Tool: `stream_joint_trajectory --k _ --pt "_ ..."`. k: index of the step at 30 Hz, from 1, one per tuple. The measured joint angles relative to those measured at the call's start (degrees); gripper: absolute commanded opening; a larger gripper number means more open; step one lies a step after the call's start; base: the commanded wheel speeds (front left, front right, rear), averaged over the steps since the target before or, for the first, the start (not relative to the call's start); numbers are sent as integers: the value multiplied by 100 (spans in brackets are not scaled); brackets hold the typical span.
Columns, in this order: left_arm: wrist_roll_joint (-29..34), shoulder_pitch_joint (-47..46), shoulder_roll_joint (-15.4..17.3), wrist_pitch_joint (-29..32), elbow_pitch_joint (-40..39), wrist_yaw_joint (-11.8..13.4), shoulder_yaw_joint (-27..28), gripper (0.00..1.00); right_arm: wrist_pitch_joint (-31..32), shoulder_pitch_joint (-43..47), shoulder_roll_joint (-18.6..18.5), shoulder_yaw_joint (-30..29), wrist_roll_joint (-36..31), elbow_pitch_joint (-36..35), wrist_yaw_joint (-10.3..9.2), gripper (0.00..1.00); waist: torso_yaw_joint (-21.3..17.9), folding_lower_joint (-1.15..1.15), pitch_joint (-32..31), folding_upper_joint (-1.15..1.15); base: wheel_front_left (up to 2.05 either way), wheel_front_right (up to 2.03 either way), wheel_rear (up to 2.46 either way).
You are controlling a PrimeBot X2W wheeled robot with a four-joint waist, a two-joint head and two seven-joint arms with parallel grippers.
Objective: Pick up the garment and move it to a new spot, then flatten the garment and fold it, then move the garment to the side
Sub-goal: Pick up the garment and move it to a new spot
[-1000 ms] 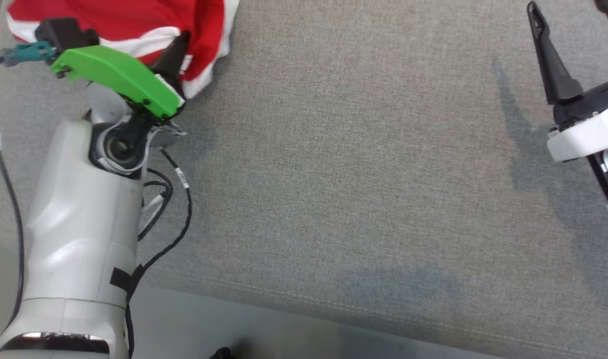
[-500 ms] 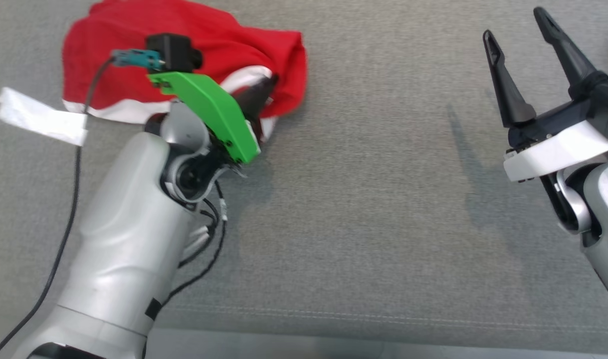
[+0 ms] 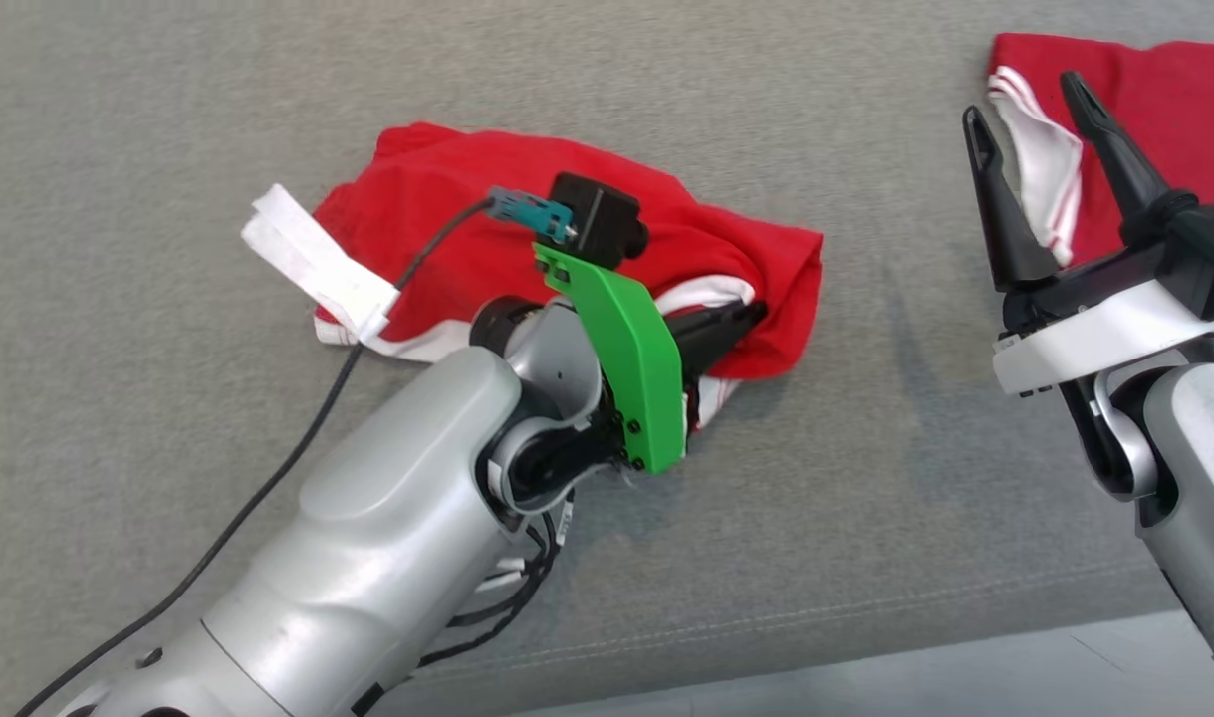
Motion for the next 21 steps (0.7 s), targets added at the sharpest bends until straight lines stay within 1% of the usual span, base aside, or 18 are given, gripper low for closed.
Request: stream_joint_trajectory --k 3,7,8,9,10,11,12,14,18,21 --pt "-115 2 13 -100 -86 180 -259 0 -1 72 101 7 0 4 -4 100 -252 0 -42 0 0 0 0" --pt "-168 3 26 -298 -38 483 -442 0 -49 91 263 102 0 14 -4 100 -586 0 -81 0 0 0 0" --pt "-168 3 30 -350 9 572 -472 2 -49 91 310 145 0 18 -4 100 -671 0 -88 0 0 0 0" --pt "-168 3 36 -403 62 636 -504 29 -49 90 356 198 0 21 -4 100 -754 0 -94 0 0 0 0" --pt "-166 3 36 -469 125 728 -509 48 -49 90 396 255 0 33 -3 100 -837 0 -98 0 0 0 0" --pt "-145 2 38 -530 201 795 -511 100 -49 87 436 316 0 53 3 100 -922 0 -101 0 0 0 0" --pt "-107 2 43 -577 280 859 -516 100 -51 76 479 371 0 79 13 100 -1005 0 -104 0 0 0 0" --pt "-66 3 47 -692 408 938 -495 100 -52 36 558 479 0 130 103 100 -1172 0 -110 0 0 0 0" --pt "-123 5 68 -746 436 945 -578 100 -68 12 599 491 0 234 123 100 -1406 0 -126 0 0 0 0" --pt "-197 7 64 -797 368 945 -791 100 -101 13 560 479 0 347 129 100 -1561 0 -179 0 0 0 0"
